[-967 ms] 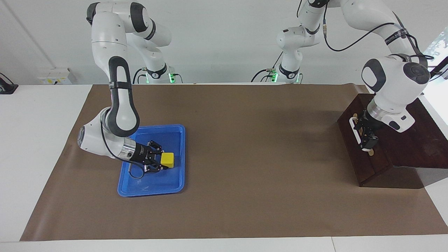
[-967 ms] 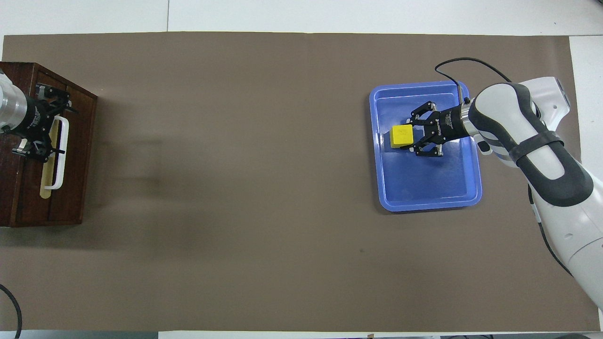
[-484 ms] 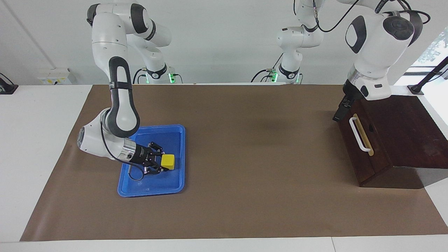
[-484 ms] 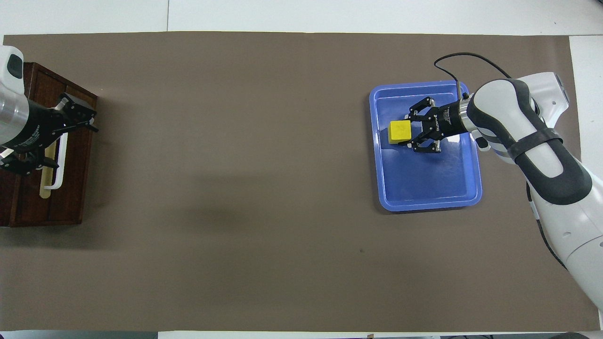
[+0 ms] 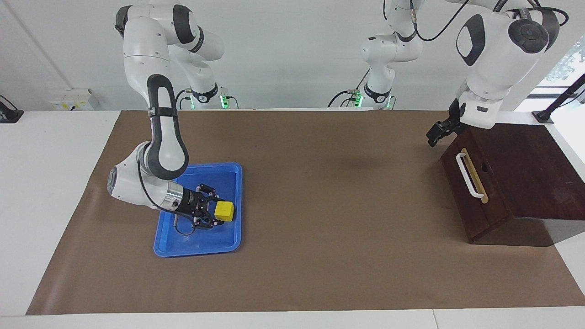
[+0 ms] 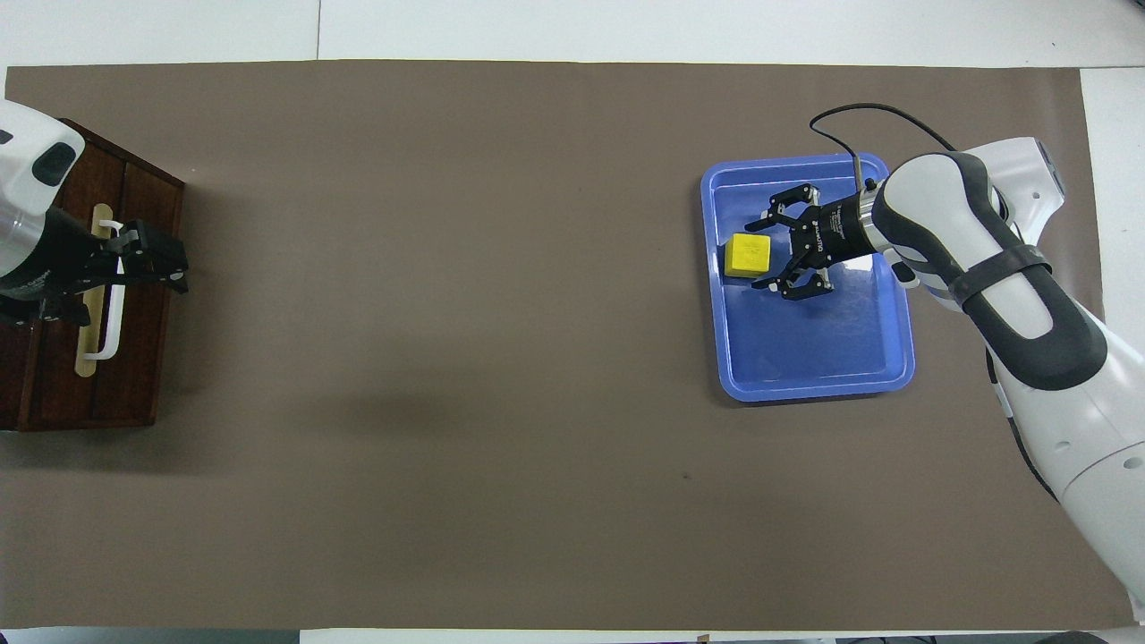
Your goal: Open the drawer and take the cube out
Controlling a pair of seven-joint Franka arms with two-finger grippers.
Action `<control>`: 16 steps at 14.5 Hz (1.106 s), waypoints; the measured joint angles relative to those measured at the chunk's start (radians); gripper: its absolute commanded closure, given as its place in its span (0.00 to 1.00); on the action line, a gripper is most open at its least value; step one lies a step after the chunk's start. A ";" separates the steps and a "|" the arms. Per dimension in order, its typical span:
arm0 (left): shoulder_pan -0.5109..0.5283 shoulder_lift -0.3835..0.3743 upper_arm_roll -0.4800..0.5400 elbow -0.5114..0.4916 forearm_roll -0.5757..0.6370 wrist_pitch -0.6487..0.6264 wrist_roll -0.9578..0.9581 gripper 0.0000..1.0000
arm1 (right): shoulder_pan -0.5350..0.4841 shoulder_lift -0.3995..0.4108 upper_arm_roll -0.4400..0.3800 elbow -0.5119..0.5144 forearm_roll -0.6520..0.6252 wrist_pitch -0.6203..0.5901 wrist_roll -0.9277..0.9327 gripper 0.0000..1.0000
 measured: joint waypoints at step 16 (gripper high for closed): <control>-0.020 -0.030 -0.006 0.008 -0.069 -0.051 0.132 0.00 | 0.005 -0.264 0.008 0.128 -0.446 -0.217 -0.299 0.00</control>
